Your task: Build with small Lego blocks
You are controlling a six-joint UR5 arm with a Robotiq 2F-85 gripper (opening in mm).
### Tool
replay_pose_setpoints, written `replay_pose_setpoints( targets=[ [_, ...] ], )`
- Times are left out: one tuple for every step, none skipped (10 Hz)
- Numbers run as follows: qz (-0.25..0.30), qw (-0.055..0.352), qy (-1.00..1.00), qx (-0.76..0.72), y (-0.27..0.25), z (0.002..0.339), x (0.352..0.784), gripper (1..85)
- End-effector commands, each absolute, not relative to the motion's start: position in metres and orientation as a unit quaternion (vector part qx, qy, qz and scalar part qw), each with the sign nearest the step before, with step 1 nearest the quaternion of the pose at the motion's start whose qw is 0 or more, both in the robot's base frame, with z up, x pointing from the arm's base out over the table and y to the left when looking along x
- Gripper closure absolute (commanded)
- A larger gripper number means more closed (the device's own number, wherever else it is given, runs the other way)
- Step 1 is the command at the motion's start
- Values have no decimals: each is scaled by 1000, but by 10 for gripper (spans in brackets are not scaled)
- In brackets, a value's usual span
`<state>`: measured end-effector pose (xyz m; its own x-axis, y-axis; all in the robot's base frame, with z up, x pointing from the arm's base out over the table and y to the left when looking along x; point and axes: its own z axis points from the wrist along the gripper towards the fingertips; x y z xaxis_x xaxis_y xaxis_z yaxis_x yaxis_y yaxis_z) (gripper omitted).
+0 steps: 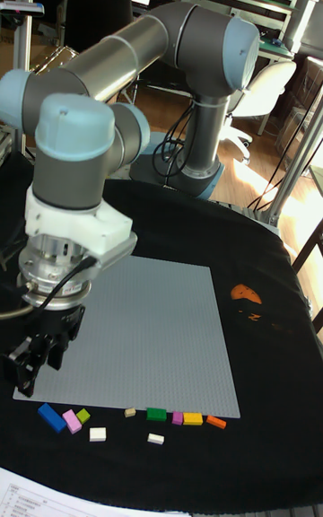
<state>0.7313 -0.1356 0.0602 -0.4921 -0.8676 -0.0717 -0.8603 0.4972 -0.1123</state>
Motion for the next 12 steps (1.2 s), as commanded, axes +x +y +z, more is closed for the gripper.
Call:
replay_pose_setpoints(
  targets=[
    [-7,86,883,-462,-124,36,747,290],
    [6,90,889,-449,-118,34,746,290],
    [6,91,891,-445,-117,33,748,290],
    [13,89,893,-442,-114,31,746,290],
    [17,84,894,-440,-112,28,743,293],
    [15,77,895,-439,-113,25,740,307],
    [11,75,897,-436,-114,23,740,327],
    [10,72,897,-436,-114,21,738,367],
    [11,69,899,-432,-114,20,737,397],
    [13,71,900,-430,-112,19,738,403],
    [13,73,899,-431,-112,18,739,403],
    [11,73,899,-431,-112,17,739,403]
  ],
)
